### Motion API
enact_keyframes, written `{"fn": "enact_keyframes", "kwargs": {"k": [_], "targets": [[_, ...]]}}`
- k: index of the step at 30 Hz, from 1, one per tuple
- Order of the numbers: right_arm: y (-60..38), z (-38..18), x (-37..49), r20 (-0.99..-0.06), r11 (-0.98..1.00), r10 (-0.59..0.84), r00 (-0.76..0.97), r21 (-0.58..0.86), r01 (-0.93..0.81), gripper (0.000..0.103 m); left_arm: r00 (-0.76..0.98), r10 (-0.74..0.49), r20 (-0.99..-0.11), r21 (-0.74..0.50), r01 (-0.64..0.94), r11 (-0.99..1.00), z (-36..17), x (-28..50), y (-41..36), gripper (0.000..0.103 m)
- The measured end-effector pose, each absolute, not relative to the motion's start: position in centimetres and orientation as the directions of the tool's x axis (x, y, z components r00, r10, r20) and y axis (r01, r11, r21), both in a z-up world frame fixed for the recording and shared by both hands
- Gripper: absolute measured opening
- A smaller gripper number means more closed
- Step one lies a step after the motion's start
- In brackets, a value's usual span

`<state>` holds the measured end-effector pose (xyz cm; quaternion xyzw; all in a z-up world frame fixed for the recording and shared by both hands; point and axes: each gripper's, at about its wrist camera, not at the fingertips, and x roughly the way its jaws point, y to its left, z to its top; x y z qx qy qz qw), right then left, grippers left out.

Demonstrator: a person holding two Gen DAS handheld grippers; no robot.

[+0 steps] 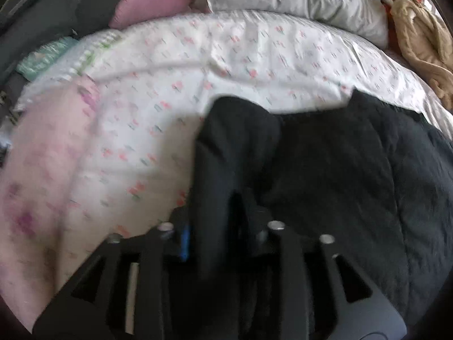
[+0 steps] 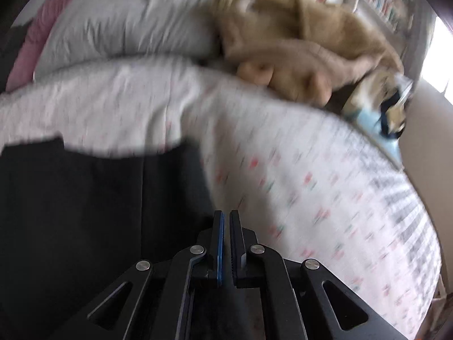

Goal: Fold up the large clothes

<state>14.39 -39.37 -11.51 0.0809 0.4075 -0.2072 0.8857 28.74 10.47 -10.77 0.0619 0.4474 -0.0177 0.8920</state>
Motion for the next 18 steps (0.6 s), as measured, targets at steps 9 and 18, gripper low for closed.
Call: {"fn": "enact_keyframes", "kwargs": {"k": [9,18], "targets": [[-30.4,-5.3,16.7,-0.687,0.951,0.024,0.726,0.24,0.196,0.078,0.676,-0.175,-0.716,-0.07,0.18,0.981,-5.5,26.7,4.9,0.079],[-25.6,-10.5,17.6,-0.764,0.972,0.169,0.623,0.233,0.022,0.085,0.539,-0.281,-0.794,-0.211,0.189,0.959,-11.6,26.9,7.3,0.079]]}}
